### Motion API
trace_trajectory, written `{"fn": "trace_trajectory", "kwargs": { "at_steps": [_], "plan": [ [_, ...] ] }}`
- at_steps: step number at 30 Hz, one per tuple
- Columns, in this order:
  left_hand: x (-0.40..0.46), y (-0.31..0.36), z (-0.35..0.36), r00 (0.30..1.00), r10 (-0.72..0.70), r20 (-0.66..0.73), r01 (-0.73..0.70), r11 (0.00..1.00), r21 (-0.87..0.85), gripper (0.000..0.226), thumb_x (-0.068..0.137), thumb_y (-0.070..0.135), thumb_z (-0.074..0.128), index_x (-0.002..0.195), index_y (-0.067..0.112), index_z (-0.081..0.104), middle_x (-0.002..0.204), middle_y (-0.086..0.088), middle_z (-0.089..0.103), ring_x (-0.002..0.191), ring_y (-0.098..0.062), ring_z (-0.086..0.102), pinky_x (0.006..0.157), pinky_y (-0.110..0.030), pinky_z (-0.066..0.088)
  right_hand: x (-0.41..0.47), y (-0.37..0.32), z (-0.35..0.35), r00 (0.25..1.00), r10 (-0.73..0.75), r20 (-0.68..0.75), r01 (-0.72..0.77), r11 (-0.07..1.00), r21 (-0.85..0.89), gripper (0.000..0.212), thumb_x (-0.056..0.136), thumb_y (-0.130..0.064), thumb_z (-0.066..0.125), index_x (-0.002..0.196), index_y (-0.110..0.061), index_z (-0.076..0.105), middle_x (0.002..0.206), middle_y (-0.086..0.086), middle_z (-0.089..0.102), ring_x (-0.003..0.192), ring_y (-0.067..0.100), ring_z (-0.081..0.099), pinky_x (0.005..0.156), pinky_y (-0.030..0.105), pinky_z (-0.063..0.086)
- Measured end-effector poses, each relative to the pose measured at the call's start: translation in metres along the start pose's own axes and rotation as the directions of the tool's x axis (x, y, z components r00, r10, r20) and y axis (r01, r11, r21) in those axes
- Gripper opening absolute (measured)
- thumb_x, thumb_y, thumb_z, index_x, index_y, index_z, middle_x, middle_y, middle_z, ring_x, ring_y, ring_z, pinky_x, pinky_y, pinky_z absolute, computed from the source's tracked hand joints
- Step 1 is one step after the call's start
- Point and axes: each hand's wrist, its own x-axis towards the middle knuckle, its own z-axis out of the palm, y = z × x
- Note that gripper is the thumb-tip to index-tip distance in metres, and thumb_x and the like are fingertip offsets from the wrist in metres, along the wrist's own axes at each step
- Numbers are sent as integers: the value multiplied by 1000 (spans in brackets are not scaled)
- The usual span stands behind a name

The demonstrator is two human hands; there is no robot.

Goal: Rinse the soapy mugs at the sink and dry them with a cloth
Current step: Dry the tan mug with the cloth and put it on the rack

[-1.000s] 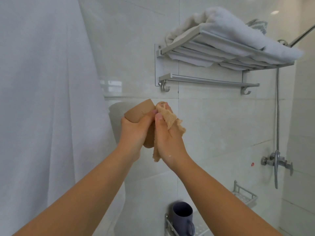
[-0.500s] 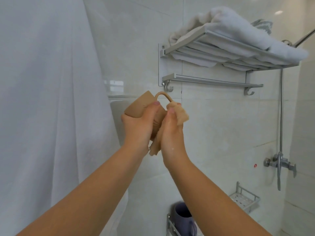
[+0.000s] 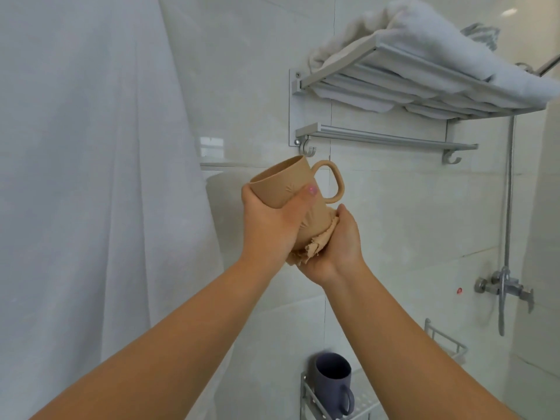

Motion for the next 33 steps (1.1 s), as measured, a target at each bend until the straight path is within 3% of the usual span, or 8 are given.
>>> {"fn": "trace_trajectory", "kwargs": {
  "at_steps": [7, 16, 18, 22, 24, 26, 29, 33],
  "plan": [
    [5, -4, -9, 980, 182, 81, -194, 965, 176, 69, 67, 21, 88, 117, 27, 41, 102, 19, 58, 83, 13, 60, 69, -12, 51, 1, 7, -3, 993, 114, 10, -113, 992, -55, 66, 100, -52, 20, 102, -11, 71, 99, 13, 70, 97, 32, 63, 94, 42, 44],
    [7, -3, -19, 981, 172, 93, -192, 943, 273, 74, 64, 28, 89, 117, 28, 37, 104, 21, 55, 92, 5, 58, 73, -14, 51, -2, 9, 2, 991, 71, -113, -84, 989, -120, 57, 100, -52, 26, 110, -10, 63, 82, 11, 73, 82, 25, 69, 81, 39, 55],
    [5, -3, -23, 985, 146, 97, -167, 946, 276, 70, 65, 27, 88, 116, 27, 39, 103, 20, 56, 91, 5, 59, 72, -13, 51, -2, 6, 5, 992, -15, -126, -4, 989, -145, 55, 100, -52, 28, 108, -10, 63, 91, 13, 73, 86, 27, 69, 83, 41, 54],
    [-1, -9, -30, 994, -19, 110, -7, 972, 234, 70, 65, 33, 89, 118, 20, 44, 106, 10, 61, 93, -4, 62, 72, -21, 50, -5, -17, 9, 962, -244, -119, 201, 935, -293, 55, 100, -48, 34, 70, -17, 67, 70, 4, 65, 69, 19, 63, 79, 37, 52],
    [-4, -9, -28, 992, -58, 110, 30, 971, 237, 71, 65, 34, 89, 117, 18, 44, 105, 7, 61, 91, -4, 62, 70, -21, 50, -5, -19, 12, 947, -303, -103, 226, 860, -457, 50, 99, -50, 34, 76, -15, 62, 72, 5, 63, 71, 20, 62, 74, 35, 51],
    [-3, -6, -25, 987, -73, 144, 30, 959, 280, 67, 68, 32, 87, 116, 18, 43, 103, 8, 61, 90, -3, 61, 71, -22, 50, -3, -16, 9, 890, -454, -49, 293, 649, -702, 44, 98, -48, 35, 78, -15, 56, 70, 3, 60, 70, 21, 60, 68, 34, 48],
    [-1, -2, -25, 964, -116, 241, 14, 921, 389, 69, 65, 35, 88, 114, 20, 42, 104, 8, 60, 95, -8, 62, 79, -30, 53, 0, -17, -1, 801, -587, 116, 387, 361, -849, 43, 98, -40, 39, 62, -18, 45, 57, -4, 50, 57, 14, 50, 60, 30, 38],
    [5, 5, -31, 915, -189, 355, 21, 904, 426, 82, 56, 42, 91, 120, 19, 44, 107, 6, 64, 97, -9, 65, 85, -33, 55, -2, -25, -8, 792, -592, 150, 356, 247, -901, 53, 99, -42, 37, 52, -18, 38, 48, -3, 43, 50, 16, 44, 56, 31, 35]
  ]
}}
